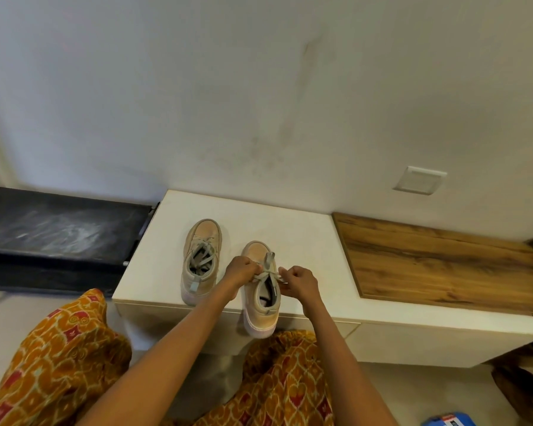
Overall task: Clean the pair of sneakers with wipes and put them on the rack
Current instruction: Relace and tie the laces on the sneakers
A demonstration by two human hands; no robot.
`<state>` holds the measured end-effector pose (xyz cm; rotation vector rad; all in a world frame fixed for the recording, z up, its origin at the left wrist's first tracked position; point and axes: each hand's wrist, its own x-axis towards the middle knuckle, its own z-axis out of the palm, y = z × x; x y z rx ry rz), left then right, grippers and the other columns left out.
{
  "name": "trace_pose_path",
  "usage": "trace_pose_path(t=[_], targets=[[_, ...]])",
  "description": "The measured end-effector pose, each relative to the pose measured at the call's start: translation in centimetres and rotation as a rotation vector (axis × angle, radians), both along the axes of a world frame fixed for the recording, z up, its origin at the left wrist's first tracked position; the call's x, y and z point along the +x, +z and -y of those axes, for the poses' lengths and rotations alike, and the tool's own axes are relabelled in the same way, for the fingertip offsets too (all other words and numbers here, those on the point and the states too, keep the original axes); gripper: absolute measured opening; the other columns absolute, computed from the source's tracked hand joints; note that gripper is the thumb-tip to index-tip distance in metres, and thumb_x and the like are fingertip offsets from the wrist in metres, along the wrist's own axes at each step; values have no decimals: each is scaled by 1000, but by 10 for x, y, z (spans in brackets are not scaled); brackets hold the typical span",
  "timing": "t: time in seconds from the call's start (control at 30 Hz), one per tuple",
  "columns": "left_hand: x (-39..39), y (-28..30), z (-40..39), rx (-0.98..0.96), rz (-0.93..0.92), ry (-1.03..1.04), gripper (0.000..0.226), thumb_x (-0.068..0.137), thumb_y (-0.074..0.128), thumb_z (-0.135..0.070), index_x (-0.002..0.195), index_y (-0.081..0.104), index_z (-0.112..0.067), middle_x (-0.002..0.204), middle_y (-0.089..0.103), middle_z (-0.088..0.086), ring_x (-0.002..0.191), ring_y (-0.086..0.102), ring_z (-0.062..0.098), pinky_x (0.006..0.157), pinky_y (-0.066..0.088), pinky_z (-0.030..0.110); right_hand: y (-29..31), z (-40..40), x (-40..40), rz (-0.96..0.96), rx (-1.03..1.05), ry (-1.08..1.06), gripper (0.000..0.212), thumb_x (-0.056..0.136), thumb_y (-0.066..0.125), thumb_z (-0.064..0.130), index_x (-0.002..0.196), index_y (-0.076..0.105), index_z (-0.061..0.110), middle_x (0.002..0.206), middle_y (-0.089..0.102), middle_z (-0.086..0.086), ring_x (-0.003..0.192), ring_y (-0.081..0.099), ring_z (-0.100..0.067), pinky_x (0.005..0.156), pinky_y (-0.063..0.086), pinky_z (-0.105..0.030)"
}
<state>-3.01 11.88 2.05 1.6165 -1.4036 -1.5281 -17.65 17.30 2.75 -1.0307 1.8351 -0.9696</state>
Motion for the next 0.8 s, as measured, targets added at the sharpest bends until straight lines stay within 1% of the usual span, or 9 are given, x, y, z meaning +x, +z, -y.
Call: trace_pose_path(t=[0.1, 0.2, 0.33, 0.47, 0.53, 0.6, 0.67, 0.73, 0.8], targets=[[0, 2, 2, -7, 7, -57, 17, 89, 58, -19, 73, 60, -12, 80, 61, 9, 71, 56, 18, 64, 48, 24, 3, -4, 2, -58, 12, 78, 34, 87, 63, 35, 67, 50, 11, 77, 66, -11, 77, 69, -26, 78, 58, -41], [-5, -1, 2, -60, 97, -15, 22, 87, 60, -21, 67, 60, -12, 75, 61, 8, 69, 57, 20, 68, 50, 32, 2, -3, 3, -226, -14, 139, 35, 86, 62, 35, 61, 47, 15, 63, 62, -4, 71, 68, -23, 77, 56, -43], [-12, -1, -2, -43, 178, 37, 23, 86, 58, -27, 86, 65, -5, 87, 65, 12, 85, 62, 27, 74, 51, 35, 2, -2, 2, -111, -12, 87, 33, 88, 62, 25, 61, 47, 13, 67, 61, -8, 70, 69, -25, 79, 56, -48], [-11, 0, -6, -90, 195, 30, 28, 89, 55, -30, 67, 55, -13, 73, 58, 7, 72, 55, 21, 64, 43, 31, -1, -2, 0, -96, -25, 72, 32, 88, 62, 23, 62, 47, 12, 71, 62, -12, 69, 67, -25, 76, 56, -49], [-7, -2, -5, -74, 105, 6, 24, 90, 56, -27, 72, 57, -11, 73, 56, 6, 71, 53, 20, 66, 44, 31, 0, 0, 2, -113, -12, 81, 32, 90, 60, 29, 65, 48, 12, 81, 66, -17, 75, 67, -28, 75, 57, -46], [-2, 2, -6, -13, -17, -38, 17, 92, 56, -24, 84, 61, -10, 81, 58, 7, 74, 53, 17, 68, 46, 27, 0, 3, 7, -181, 6, 139, 34, 91, 55, 41, 71, 52, 13, 82, 65, -10, 77, 63, -25, 68, 53, -38], [-2, 8, -7, 44, -100, -61, 14, 94, 52, -21, 86, 61, -13, 80, 58, 4, 70, 52, 13, 63, 44, 21, 1, 7, 17, -245, -3, 197, 36, 89, 52, 50, 81, 62, 16, 82, 64, 0, 78, 60, -17, 66, 46, -27], [-3, 11, -8, 83, -146, -55, 13, 96, 47, -17, 91, 59, -15, 79, 58, 2, 69, 52, 11, 59, 44, 18, -2, 11, 26, -295, -41, 184, 36, 89, 52, 51, 87, 67, 18, 86, 66, 2, 80, 61, -15, 67, 44, -24], [-3, 9, -7, 91, -173, -55, 11, 96, 48, -15, 98, 59, -17, 81, 58, 1, 70, 52, 10, 60, 43, 18, -2, 13, 28, -316, -49, 129, 33, 91, 51, 47, 82, 65, 18, 77, 63, 5, 74, 58, -14, 60, 39, -23]])
